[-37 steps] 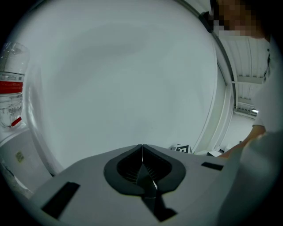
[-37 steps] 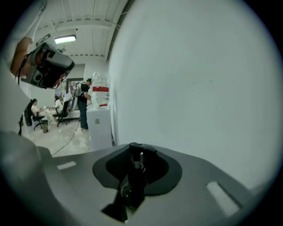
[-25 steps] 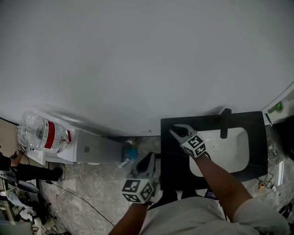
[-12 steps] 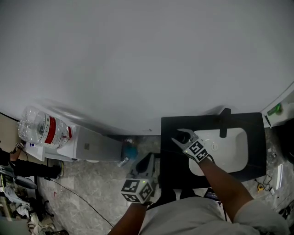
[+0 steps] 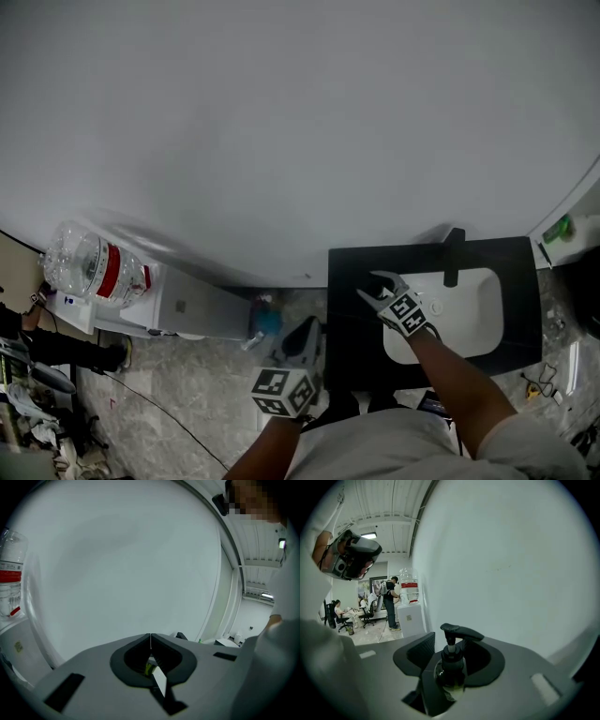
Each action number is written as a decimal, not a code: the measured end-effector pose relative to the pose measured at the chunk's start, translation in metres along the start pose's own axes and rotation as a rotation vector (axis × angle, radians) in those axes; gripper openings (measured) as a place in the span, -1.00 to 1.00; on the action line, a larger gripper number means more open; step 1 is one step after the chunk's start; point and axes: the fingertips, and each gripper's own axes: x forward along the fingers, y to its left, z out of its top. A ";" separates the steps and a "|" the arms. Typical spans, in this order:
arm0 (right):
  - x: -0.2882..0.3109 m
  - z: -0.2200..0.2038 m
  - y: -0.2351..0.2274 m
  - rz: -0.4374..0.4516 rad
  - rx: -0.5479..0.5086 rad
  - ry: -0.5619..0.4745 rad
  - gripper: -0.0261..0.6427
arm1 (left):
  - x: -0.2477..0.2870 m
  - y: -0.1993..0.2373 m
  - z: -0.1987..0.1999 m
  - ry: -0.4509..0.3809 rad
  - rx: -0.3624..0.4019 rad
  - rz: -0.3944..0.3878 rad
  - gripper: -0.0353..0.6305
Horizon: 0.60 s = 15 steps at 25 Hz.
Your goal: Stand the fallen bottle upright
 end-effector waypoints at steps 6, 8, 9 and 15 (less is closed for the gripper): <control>-0.011 -0.007 -0.009 -0.030 -0.012 -0.003 -0.44 | -0.002 -0.005 -0.007 0.005 -0.002 0.005 -0.87; -0.018 -0.003 -0.013 -0.040 -0.015 -0.013 -0.44 | -0.002 -0.008 -0.006 0.000 -0.003 0.003 -0.87; -0.022 0.000 -0.015 -0.042 -0.020 -0.017 -0.44 | -0.002 -0.010 -0.005 -0.004 -0.001 0.001 -0.87; -0.051 0.023 -0.012 -0.017 -0.076 -0.029 -0.44 | 0.005 -0.030 0.013 -0.042 0.017 -0.026 -0.87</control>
